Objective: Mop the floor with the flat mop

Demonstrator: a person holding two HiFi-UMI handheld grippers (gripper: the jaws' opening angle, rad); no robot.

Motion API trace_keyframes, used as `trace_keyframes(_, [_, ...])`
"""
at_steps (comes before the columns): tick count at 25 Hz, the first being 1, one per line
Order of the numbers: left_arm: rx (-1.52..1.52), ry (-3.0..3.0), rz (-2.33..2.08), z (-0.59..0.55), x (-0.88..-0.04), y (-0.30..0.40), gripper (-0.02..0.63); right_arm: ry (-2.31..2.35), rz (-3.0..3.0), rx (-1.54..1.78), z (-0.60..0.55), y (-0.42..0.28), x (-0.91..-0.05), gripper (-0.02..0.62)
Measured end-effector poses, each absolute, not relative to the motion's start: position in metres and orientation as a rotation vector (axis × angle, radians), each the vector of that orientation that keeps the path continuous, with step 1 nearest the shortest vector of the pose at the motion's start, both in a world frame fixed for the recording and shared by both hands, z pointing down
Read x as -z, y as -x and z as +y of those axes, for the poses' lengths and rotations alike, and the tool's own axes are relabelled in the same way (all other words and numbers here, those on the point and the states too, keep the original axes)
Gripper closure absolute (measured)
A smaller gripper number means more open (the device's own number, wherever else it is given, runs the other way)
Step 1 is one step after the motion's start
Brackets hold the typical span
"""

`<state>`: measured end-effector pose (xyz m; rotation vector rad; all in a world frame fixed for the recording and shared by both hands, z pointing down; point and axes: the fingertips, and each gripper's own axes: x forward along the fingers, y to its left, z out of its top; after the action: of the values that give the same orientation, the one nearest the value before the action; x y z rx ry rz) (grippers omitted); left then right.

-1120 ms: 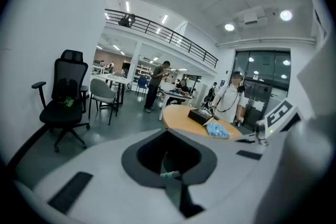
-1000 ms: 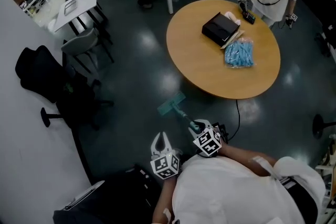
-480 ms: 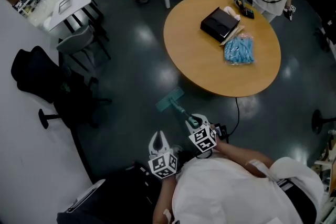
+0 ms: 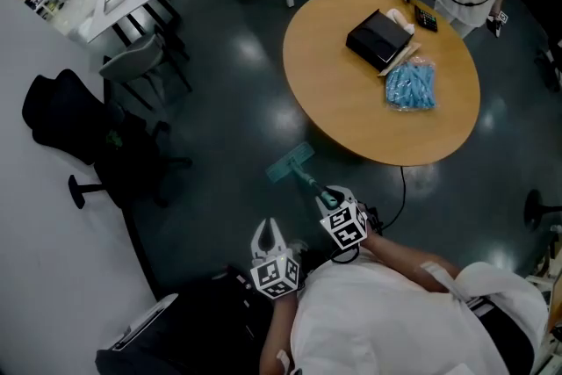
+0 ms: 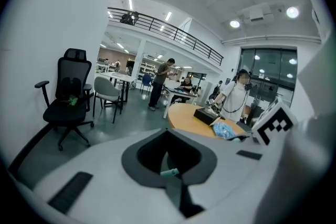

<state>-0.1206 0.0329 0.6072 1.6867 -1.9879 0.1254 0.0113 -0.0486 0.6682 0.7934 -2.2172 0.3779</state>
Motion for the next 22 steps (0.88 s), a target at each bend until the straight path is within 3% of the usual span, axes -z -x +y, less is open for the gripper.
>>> trace_keyframes(12, [-0.125,-1.713,-1.897,0.025,-0.623,0.104,0.601,-0.817,-2.054,-0.531,-0.020,-0.059,-0.727,0.486])
trace_keyframes(22, [-0.107,-1.689,-1.924,0.023,-0.617,0.108,0.601,-0.828,-2.104,-0.367,-0.121,0.023,-0.787,0.488])
